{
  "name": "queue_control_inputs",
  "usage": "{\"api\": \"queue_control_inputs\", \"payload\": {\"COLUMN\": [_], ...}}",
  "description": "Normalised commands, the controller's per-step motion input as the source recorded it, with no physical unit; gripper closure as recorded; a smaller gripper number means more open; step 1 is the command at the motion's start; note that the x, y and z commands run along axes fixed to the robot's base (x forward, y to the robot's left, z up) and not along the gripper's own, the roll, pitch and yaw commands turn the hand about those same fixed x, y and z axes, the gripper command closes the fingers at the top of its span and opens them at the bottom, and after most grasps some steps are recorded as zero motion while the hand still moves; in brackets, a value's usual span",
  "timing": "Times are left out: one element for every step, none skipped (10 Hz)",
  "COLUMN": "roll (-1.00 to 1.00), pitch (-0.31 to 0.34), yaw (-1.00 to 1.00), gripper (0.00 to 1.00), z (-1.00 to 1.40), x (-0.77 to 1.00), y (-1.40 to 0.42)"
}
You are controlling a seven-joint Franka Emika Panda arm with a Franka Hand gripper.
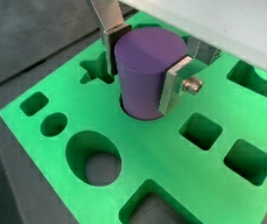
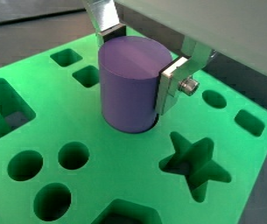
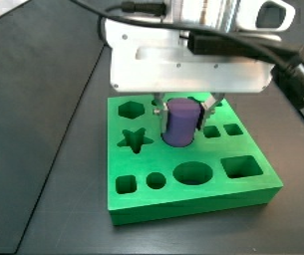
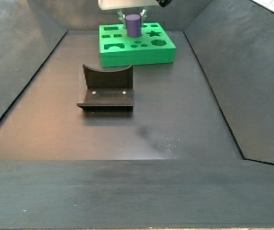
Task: Pick up the round object. Move up. Place the round object on the fixture. Regrasp the round object. Move to above the board. Insert the round object.
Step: Insert the round object.
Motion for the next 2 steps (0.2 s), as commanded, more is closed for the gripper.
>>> {"api": "queue_control_inputs", "payload": {"roll": [0.19,0.00], "pitch": [-0.041,0.000], "yaw": [0.00,0.00], "gripper": [1.00,1.00], "z": [-0.26,0.00], "x": [0.00,0.00], "y": [-0.07,0.00]}}
